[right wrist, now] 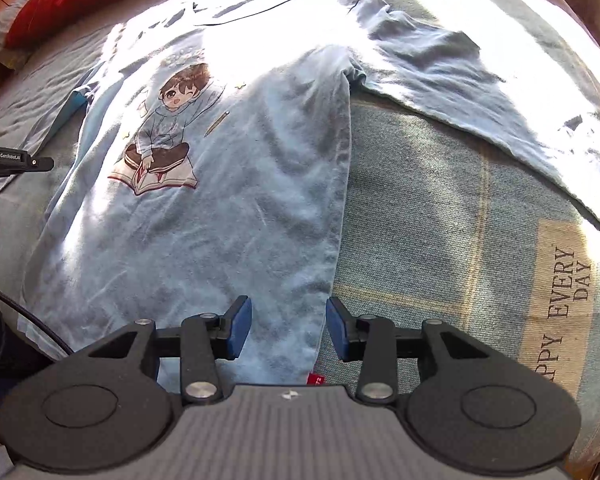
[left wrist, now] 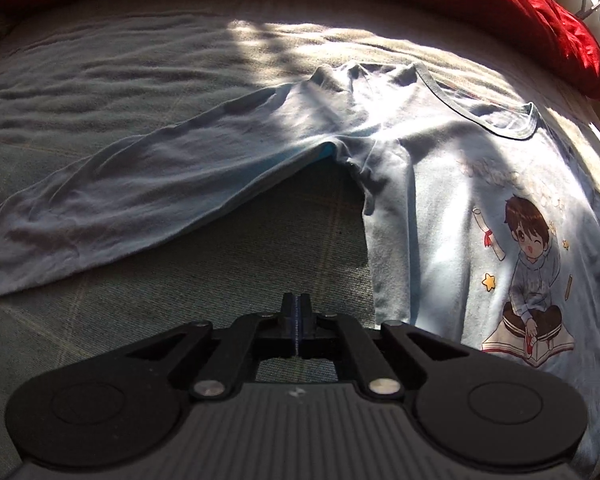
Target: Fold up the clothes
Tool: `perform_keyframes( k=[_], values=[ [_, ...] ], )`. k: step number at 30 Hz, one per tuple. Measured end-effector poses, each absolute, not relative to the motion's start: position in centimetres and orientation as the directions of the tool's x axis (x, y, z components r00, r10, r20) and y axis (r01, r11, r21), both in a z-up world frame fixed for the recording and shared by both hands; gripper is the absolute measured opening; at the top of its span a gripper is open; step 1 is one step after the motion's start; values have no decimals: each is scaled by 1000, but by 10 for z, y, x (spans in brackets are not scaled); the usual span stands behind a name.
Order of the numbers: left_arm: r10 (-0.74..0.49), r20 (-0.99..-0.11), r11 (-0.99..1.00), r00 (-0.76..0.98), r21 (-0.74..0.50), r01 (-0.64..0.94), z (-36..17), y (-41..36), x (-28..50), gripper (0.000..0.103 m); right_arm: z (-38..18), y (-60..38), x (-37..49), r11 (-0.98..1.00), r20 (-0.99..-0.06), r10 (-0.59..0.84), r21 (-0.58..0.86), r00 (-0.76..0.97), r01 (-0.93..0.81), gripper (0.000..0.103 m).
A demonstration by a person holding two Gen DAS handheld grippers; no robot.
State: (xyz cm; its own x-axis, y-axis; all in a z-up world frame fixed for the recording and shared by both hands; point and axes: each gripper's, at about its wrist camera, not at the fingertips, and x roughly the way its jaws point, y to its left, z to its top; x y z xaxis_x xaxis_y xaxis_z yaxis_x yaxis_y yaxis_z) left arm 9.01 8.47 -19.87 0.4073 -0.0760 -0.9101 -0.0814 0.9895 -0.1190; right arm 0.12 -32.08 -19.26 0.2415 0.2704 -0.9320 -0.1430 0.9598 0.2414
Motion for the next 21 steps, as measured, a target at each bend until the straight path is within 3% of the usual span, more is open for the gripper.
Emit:
perform_keyframes(
  k=[7, 9, 14, 15, 16, 21],
  values=[
    [-325, -830, 939, 453, -342, 47, -194, 37, 131, 19, -198, -335, 75, 906, -840, 410, 420, 355, -54, 46],
    [-292, -847, 951, 443, -304, 46, -205, 32, 143, 25, -203, -325, 91, 888, -820, 453, 450, 349, -94, 52],
    [-151, -880, 986, 450, -165, 9, -222, 56, 161, 23, -225, -311, 102, 899, -847, 436, 425, 305, -104, 52],
    [-74, -887, 996, 456, -89, -12, -220, 64, 163, 28, -227, -313, 100, 901, -849, 431, 422, 305, -97, 52],
    [-31, -888, 998, 458, -49, -27, -217, 71, 165, 25, -229, -316, 98, 903, -852, 426, 419, 305, -91, 52],
    [-180, -857, 963, 483, -254, -91, -198, 95, 161, 30, -220, -317, 89, 909, -854, 413, 405, 317, -95, 52]
  ],
)
